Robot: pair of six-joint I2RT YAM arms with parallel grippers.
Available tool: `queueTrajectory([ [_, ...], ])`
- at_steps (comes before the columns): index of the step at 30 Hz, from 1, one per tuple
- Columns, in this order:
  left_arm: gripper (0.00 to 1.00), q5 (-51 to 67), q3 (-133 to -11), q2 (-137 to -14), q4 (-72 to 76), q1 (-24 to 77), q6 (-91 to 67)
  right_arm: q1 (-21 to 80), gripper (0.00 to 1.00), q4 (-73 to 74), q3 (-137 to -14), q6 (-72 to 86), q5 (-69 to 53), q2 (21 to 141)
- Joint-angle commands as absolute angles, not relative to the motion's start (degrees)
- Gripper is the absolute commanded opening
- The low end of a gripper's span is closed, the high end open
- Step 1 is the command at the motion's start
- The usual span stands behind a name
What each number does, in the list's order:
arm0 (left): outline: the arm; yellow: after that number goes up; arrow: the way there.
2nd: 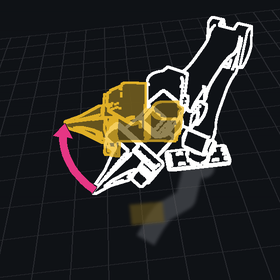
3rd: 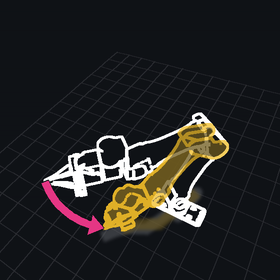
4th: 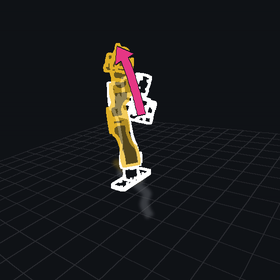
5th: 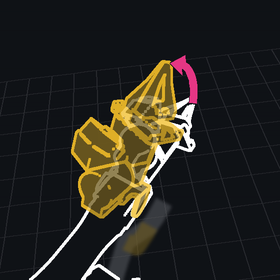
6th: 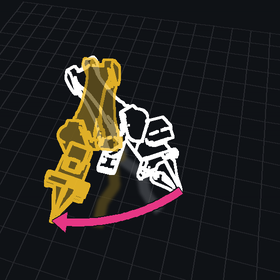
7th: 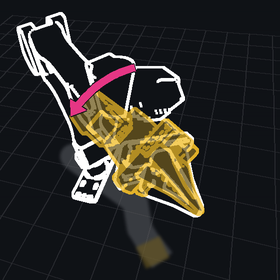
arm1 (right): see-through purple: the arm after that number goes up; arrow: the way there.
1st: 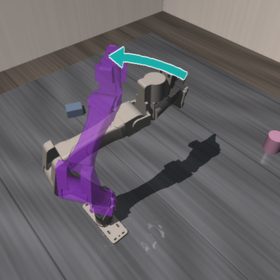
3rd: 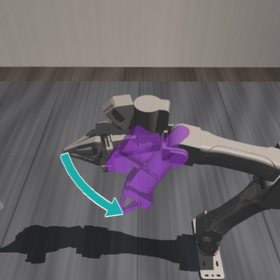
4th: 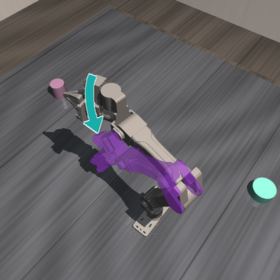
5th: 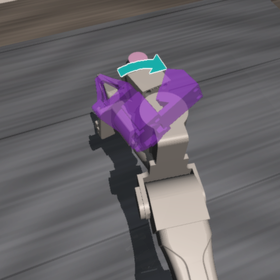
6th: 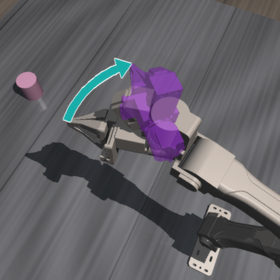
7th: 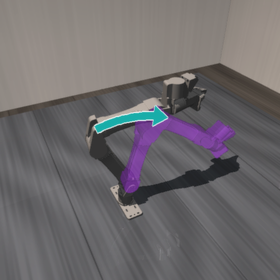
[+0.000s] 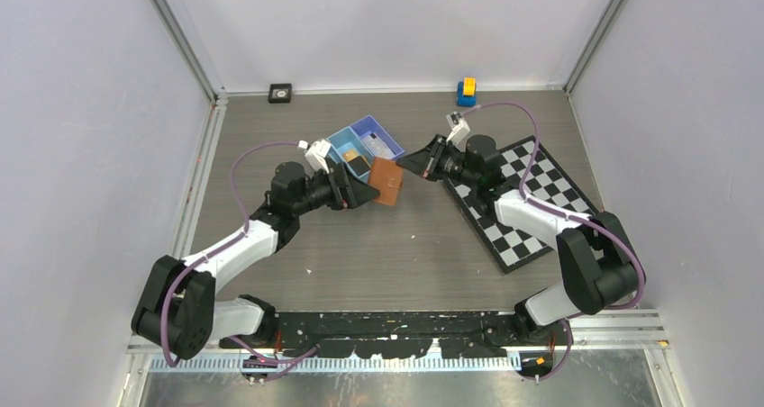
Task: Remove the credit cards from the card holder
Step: Pick up the card holder from the center of the board.
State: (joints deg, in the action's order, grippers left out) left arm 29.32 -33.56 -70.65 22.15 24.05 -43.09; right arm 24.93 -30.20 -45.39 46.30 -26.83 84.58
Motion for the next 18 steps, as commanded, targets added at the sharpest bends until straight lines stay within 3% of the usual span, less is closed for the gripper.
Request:
queueTrajectory([
  [1, 0.79, 33.8, -36.0, -71.8, 28.6, 24.3, -45.3, 27.0, 0.0, -37.2, -45.8, 46.6, -30.5, 82.0],
  [10, 0.55, 32.0, -34.6, -69.4, 29.2, 24.3, -44.4, 28.4, 0.0, -35.1, -46.6, 45.4, -28.6, 82.9],
  [14, 0.31, 31.4, -34.5, -68.4, 28.3, 24.3, -43.5, 28.4, 0.0, -34.3, -46.8, 45.1, -28.3, 83.0],
  [18, 0.08, 31.8, -35.0, -68.9, 27.8, 24.3, -43.1, 28.6, 0.18, -31.6, -47.3, 44.8, -26.8, 82.5],
])
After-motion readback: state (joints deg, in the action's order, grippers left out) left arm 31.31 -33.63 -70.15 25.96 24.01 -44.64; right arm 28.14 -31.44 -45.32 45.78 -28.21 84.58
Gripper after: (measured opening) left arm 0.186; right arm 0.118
